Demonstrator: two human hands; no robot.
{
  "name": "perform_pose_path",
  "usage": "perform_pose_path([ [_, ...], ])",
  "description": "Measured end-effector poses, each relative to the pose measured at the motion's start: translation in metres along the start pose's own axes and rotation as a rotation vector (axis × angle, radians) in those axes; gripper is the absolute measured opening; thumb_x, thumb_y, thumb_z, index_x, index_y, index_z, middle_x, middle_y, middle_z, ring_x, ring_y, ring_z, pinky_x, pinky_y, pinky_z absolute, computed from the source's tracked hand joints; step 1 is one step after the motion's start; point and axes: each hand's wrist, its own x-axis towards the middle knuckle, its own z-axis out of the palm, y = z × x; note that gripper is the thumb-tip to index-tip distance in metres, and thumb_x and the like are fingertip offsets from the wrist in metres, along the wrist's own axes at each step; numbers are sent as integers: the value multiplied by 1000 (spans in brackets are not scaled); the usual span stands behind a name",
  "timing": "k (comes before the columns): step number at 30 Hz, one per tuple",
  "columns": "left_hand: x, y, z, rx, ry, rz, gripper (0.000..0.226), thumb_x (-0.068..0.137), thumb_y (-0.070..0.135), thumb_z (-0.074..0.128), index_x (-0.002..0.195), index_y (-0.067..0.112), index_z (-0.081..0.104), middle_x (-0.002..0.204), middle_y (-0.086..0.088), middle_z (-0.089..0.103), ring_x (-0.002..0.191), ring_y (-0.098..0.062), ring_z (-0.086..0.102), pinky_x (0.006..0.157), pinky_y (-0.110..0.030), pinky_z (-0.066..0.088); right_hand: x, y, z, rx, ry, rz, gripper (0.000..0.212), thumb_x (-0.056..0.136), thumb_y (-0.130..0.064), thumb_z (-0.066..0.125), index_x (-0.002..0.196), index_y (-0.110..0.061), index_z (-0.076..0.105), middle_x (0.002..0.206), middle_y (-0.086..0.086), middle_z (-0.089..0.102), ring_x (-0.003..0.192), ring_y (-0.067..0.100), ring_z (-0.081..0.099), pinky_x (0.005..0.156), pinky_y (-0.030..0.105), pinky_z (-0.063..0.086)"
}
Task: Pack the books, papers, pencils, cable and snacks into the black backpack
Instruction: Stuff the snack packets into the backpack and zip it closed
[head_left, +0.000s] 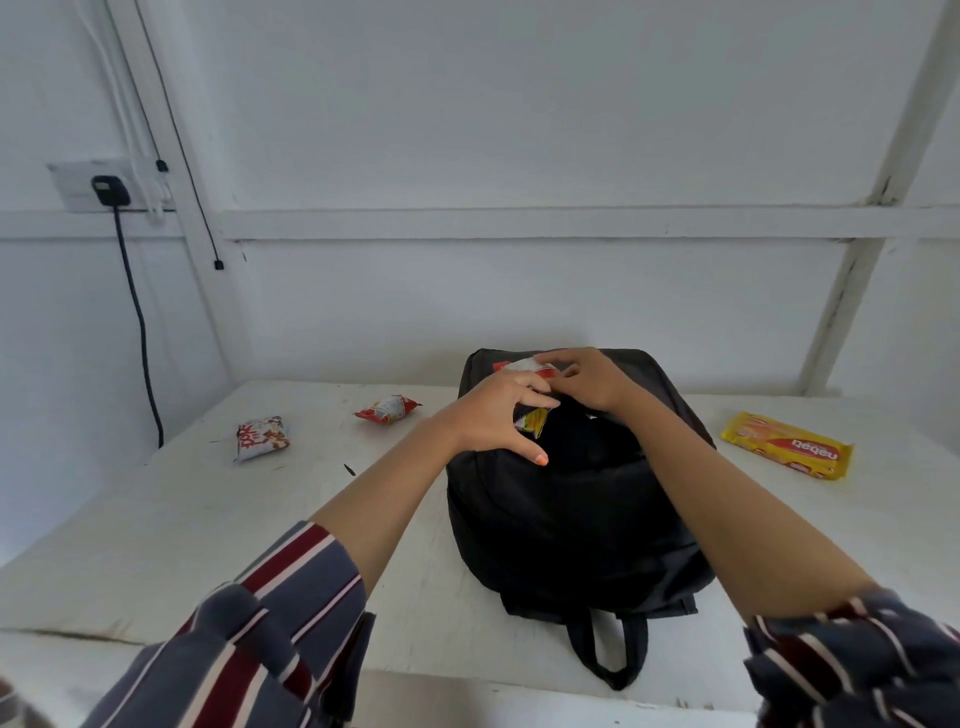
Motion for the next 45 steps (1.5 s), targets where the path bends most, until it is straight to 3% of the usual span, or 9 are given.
perform_pose_path([
  [5,4,-3,3,58,50,24,64,70,33,80,127,17,57,135,0,48,131,-15,26,106,-25,16,-1,17,-3,63,270,-62,36,89,-11,59,124,-14,59,115,8,64,106,23,60,95,32,47],
  [8,4,-3,3,47,36,17,62,72,31,79,128,17,57,132,0,47,127,-13,31,101,-21,22,-16,30,-28,211,472,-61,34,88,-8,60,122,-11,60,95,11,67,78,15,60,70,16,46],
  [12,6,-1,5,-43,-14,-13,61,73,25,78,129,14,56,135,-1,42,126,-12,38,101,-19,28,-66,38,-67,472,69,-70,37,87,-1,58,124,-4,57,77,11,66,64,14,60,63,18,53],
  [17,15,4,8,-12,-126,-15,64,77,26,75,135,13,49,149,3,34,136,-12,29,108,-22,20,-104,33,-70,197,-352,9,34,85,-7,62,117,-20,60,93,11,68,75,13,67,65,19,52],
  [21,19,4,2,-101,-19,-24,70,72,27,79,134,15,50,146,5,37,135,-10,32,111,-24,21,-100,38,-47,33,-202,43,34,88,-5,61,120,-16,61,76,1,69,69,15,64,66,15,50],
  [26,17,7,-2,-146,28,-29,72,67,26,83,132,15,53,145,6,39,134,-9,34,113,-29,24,-97,41,-13,-291,138,15,46,88,-24,61,133,-28,51,127,1,60,110,19,57,91,22,39],
  [30,15,8,-1,-161,16,-50,73,67,26,83,132,15,52,147,4,37,135,-12,33,111,-29,24,-107,36,-30,-486,128,30,46,85,-39,62,130,-38,51,124,-4,61,100,15,59,87,31,46],
  [36,13,10,0,-157,-9,-55,75,66,24,83,133,14,51,147,5,36,135,-11,31,104,-21,21,-118,19,-42,213,-206,-72,25,84,-17,67,108,-20,69,105,-6,71,100,4,65,91,18,48],
  [45,12,9,2,-126,-26,-65,76,66,26,83,134,15,50,148,4,34,137,-11,29,105,-21,18,-95,35,-14,312,-252,-16,29,88,-7,60,112,-21,66,109,7,69,103,12,63,95,17,45],
])
